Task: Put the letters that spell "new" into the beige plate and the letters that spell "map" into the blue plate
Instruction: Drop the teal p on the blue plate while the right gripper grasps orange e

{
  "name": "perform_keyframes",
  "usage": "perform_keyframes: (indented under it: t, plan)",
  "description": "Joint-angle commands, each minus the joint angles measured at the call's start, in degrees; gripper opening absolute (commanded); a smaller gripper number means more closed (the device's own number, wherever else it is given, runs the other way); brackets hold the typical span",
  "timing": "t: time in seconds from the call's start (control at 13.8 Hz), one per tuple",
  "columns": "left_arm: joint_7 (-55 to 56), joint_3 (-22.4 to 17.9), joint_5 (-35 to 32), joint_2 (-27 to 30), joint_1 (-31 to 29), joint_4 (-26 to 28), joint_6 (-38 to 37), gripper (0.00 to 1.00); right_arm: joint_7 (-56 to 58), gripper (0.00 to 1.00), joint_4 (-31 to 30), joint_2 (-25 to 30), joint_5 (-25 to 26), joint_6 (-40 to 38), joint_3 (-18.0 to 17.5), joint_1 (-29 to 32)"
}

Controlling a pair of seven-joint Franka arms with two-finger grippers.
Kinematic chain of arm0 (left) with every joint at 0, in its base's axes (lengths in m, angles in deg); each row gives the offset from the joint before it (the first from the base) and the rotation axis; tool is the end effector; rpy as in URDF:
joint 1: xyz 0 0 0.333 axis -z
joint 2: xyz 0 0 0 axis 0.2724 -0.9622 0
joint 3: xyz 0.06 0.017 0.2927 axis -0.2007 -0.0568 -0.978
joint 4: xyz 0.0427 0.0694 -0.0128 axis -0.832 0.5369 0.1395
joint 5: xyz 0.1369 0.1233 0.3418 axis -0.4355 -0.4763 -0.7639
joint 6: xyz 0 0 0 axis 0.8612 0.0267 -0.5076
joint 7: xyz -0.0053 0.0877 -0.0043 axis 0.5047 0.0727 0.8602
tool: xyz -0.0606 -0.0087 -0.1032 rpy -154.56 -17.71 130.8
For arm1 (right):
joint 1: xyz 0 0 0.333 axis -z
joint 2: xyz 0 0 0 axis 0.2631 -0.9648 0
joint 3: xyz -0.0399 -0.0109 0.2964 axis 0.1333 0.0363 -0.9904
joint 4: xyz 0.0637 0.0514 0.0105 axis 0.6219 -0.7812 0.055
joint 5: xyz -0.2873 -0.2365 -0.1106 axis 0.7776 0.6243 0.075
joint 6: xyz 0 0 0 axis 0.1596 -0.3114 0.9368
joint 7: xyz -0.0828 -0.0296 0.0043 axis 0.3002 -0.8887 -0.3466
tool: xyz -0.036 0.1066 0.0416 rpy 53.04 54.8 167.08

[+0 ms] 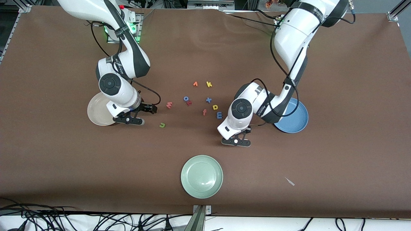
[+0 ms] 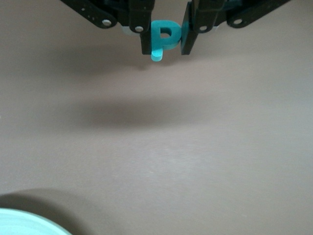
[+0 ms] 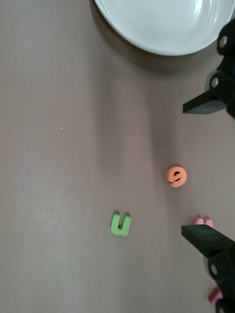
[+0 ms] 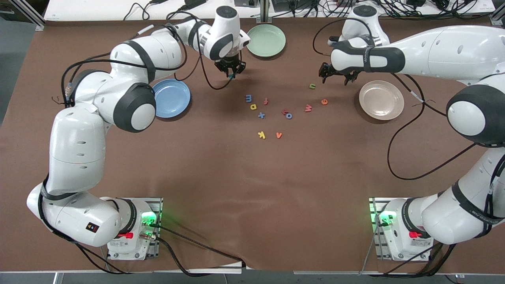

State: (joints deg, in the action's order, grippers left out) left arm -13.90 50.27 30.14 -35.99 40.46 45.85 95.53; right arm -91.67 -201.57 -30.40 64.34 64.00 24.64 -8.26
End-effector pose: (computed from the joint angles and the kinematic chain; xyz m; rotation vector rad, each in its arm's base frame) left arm 0.6171 -0.3642 0.2030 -3.0751 0.1897 0.0717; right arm 0.5457 0.2256 0.2320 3.1289 -0.2037 -0.0972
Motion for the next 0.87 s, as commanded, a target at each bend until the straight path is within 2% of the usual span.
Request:
perform_keyframes:
  t: [0.0, 0.15, 0.29, 0.51, 0.73, 0.8]
  plan:
    - [-4.8, 0.5, -1.9, 5.4, -1.7, 1.7, -8.8, 0.00, -1.6, 1.00, -5.2, 0.6, -0.6, 6.3, -1.3, -0.1]
    - [-14.1, 0.6, -1.9, 7.8, -4.6, 2.9, -14.4, 0.00, -1.6, 1.00, -7.3, 0.2, -0.6, 10.2, -1.4, -0.2]
    - [-21.8, 0.7, -1.9, 11.5, -9.3, 6.6, -14.9, 0.00, -1.6, 0.98, -9.3, -0.1, -0.6, 13.7, -2.1, -0.3]
    - [-34.6, 0.9, -1.8, 12.5, -16.7, 10.3, -14.7, 0.00, -1.6, 0.94, -10.1, -2.1, -0.5, 18.4, -2.9, -0.4]
    - [-35.8, 6.1, -1.0, 13.3, -23.8, 16.3, -14.5, 0.00, -1.6, 0.90, -11.3, -3.6, -0.5, 22.2, -3.4, -0.4]
    - [-35.7, 8.0, -0.9, 13.4, -25.8, 18.4, -14.3, 0.04, -1.7, 0.88, -11.4, -3.6, -0.6, 22.3, -3.5, -0.4]
